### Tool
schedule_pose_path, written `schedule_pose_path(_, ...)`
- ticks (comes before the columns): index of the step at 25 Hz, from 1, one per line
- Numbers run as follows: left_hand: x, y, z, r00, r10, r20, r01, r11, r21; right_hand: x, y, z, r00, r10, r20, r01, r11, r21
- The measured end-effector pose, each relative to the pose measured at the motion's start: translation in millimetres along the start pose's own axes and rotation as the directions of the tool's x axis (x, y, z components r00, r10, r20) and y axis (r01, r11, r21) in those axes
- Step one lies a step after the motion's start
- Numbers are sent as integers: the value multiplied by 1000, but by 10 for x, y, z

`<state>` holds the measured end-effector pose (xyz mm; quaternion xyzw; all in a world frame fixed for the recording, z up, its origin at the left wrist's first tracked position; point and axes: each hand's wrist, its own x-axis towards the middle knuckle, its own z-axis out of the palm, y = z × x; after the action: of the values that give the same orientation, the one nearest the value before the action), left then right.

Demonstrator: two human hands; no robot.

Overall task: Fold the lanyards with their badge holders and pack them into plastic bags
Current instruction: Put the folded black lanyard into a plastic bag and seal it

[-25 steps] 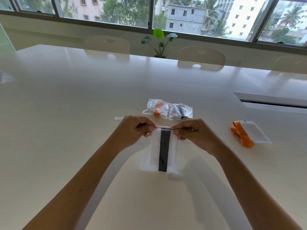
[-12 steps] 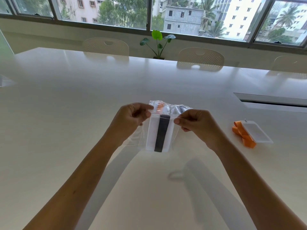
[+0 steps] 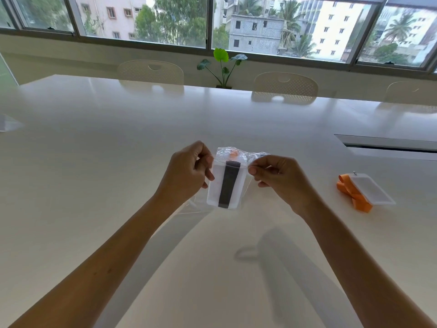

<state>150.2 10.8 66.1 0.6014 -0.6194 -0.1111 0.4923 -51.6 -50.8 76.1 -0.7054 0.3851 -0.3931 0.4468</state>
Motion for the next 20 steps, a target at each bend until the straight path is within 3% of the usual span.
schedule_pose_path(6, -12, 15, 23, 984, 158, -87, -146, 980, 134, -64, -3, 100, 977, -113, -180, 63, 963, -260)
schedule_pose_path(11, 16, 82, 66, 1000, -3, -19, 0, 986, -164, -79, -65, 22, 970, -89, -227, 68, 993, -102)
schedule_pose_path(15, 57, 145, 133, 998, 59, 6, -58, 993, -100, -85, -55, -108, 982, -87, -170, 83, 996, -30)
schedule_pose_path(20, 110, 266, 373, 987, 159, -36, -152, 977, 150, -69, 41, -345, 975, -163, -149, 113, 949, -295)
